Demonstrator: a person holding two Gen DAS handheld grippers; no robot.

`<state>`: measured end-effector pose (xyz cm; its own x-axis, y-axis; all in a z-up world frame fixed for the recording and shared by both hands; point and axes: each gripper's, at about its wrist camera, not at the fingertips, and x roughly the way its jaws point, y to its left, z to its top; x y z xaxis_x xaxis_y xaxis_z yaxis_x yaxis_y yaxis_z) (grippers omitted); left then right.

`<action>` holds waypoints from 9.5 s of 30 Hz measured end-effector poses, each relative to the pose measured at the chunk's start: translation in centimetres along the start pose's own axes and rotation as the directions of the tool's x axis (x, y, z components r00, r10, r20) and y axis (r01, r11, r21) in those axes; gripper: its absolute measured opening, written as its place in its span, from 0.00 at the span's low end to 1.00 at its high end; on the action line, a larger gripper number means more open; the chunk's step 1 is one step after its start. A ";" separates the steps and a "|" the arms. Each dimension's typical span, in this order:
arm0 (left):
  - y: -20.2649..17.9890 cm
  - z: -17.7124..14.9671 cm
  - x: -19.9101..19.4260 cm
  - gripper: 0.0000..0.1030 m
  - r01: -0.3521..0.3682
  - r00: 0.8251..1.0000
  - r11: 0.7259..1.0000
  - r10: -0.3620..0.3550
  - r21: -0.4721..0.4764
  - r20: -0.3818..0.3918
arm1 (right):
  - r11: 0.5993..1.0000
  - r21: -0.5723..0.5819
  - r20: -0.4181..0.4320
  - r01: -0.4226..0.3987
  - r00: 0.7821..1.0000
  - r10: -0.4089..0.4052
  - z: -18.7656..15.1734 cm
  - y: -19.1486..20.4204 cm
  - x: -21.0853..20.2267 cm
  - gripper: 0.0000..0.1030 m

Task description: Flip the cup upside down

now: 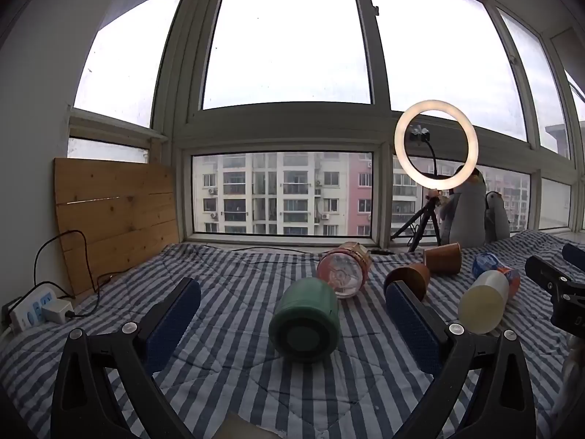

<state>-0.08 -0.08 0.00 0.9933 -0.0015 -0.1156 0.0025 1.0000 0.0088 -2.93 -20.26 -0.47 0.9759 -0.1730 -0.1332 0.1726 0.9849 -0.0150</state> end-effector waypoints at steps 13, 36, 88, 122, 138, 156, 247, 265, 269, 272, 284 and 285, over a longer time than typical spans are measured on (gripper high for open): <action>-0.1 0.1 0.1 1.00 0.001 1.000 1.000 -0.001 -0.010 -0.014 | 1.000 -0.001 -0.001 0.000 1.000 0.000 0.0 -0.1 -0.1 0.95; 0.1 0.0 0.2 1.00 0.000 1.000 1.000 -0.001 -0.011 -0.016 | 1.000 0.000 -0.004 -0.001 1.000 0.001 0.1 0.0 0.1 0.96; -0.4 -1.4 1.2 1.00 0.002 0.999 1.000 -0.002 -0.004 -0.046 | 1.000 0.002 -0.008 -0.001 1.000 0.001 -0.1 -0.1 0.3 0.97; 6.0 4.1 17.6 1.00 0.013 0.824 0.988 -0.097 -0.153 -0.557 | 1.000 0.012 -0.003 -0.024 1.000 0.024 -0.4 0.3 0.2 0.98; 9.2 -1.6 28.1 0.74 -0.001 0.654 0.940 -0.258 -0.342 -0.711 | 0.999 0.013 -0.028 -0.047 0.999 0.047 -0.1 0.2 0.6 0.98; 1.3 -1.3 22.9 0.75 0.219 0.643 0.936 -0.350 -0.274 -0.681 | 0.965 0.140 -0.334 -0.224 0.906 0.259 -0.8 -0.5 6.3 0.98; -6.1 4.4 17.8 0.61 0.556 0.678 0.830 -0.419 0.047 -0.604 | 0.737 0.581 -0.536 -0.345 0.519 0.665 2.6 4.0 19.4 0.38; -4.2 3.7 21.1 0.87 0.541 0.728 0.841 -0.464 0.005 -0.504 | 0.721 0.557 -0.444 -0.413 0.585 0.679 4.1 6.2 23.5 0.40; -4.4 2.9 21.1 0.88 0.536 0.751 0.843 -0.452 0.045 -0.482 | 0.727 0.542 -0.431 -0.422 0.603 0.671 4.3 7.0 23.9 0.45; -5.0 2.3 21.2 0.88 0.529 0.766 0.845 -0.435 0.080 -0.473 | 0.756 0.482 -0.443 -0.443 0.621 0.646 4.2 8.0 23.7 0.60; -4.6 1.9 21.8 0.79 0.501 0.782 0.863 -0.418 0.068 -0.463 | 0.774 0.445 -0.411 -0.450 0.665 0.623 3.3 8.8 23.1 0.66; -4.7 1.9 21.8 0.79 0.501 0.782 0.863 -0.416 0.071 -0.464 | 0.772 0.451 -0.413 -0.447 0.663 0.625 3.3 8.8 23.2 0.65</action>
<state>21.77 -4.86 -0.67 0.7220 -0.4127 -0.5553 0.5079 0.8612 0.0203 21.61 -15.67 -0.44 0.6996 0.5040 -0.5065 -0.2431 0.8344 0.4946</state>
